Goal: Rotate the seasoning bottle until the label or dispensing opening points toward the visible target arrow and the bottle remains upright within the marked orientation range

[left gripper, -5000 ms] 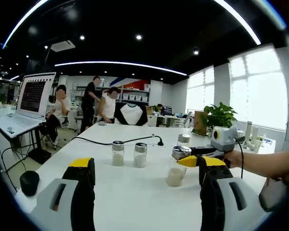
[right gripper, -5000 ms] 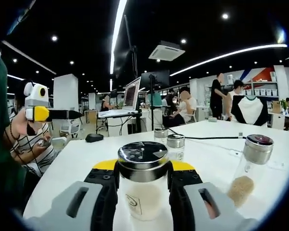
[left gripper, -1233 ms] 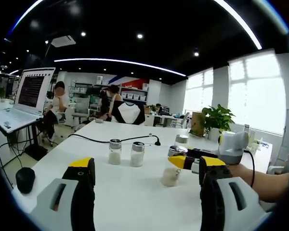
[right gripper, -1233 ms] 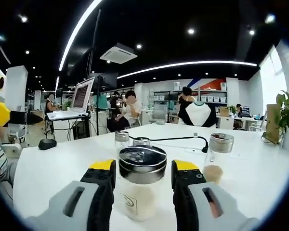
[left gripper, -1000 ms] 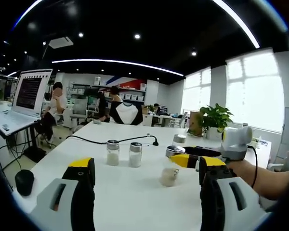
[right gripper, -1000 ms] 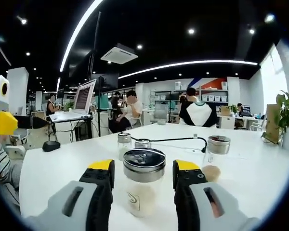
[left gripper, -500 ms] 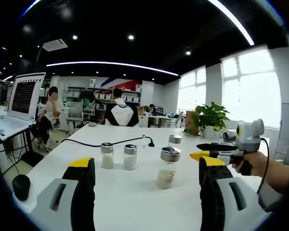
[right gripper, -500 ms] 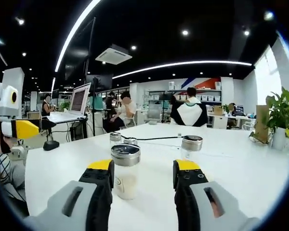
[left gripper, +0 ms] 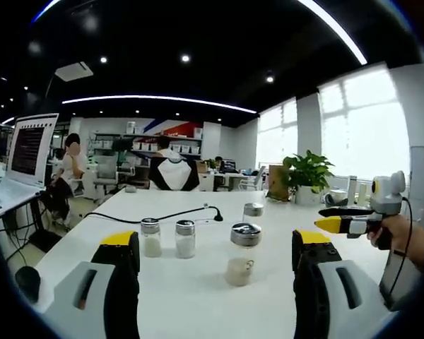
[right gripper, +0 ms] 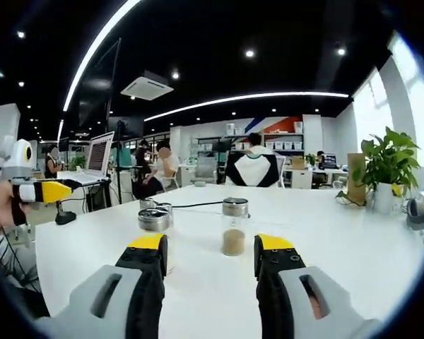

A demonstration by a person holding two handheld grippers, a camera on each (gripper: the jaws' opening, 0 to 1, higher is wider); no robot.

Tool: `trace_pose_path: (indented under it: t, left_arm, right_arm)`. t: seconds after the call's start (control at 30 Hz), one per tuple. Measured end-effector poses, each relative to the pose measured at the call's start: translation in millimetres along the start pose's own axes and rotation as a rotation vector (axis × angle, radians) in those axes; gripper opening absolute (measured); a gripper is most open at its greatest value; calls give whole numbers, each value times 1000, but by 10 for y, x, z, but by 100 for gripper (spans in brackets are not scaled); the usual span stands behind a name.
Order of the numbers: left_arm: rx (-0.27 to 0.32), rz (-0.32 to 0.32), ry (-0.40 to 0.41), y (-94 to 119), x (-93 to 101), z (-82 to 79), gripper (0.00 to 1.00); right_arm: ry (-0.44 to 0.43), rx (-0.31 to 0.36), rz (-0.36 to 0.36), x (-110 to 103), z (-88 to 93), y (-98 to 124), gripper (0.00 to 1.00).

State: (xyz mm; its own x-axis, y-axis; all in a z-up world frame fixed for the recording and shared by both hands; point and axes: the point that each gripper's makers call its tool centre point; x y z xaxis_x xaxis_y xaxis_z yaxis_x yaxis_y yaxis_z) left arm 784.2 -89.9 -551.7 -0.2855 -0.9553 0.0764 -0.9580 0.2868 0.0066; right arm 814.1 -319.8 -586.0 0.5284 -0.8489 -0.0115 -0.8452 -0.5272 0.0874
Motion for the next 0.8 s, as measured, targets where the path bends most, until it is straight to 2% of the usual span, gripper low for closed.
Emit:
trace_pose_path:
  t: [0.33,0.5,0.8]
  left_arm:
    - [9,-24,-14,-42,-43,-21,94]
    - [7,-35,-15,-83,-86,-27,94]
    - [8,-37,-16,-113,-100,-48,93]
  right_arm:
    - [-23,-36,23,89,142,108,49]
    - [-36,-48,8,66,174,39,49]
    - [-30,-39,-3,117,95,-158,49]
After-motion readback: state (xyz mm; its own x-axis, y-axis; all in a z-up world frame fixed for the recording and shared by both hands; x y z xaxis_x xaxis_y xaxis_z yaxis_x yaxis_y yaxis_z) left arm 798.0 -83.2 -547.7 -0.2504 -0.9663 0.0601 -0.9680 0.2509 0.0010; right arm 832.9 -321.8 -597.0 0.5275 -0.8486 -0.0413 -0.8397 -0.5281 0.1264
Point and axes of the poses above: the point that each gripper's makers call its tool centre point, and the gripper's own axes: y roughly backward along the fingers, x roughly to its right, z roughly out of its underside, and after that the axes turned 4 degrees about -z, right-handed
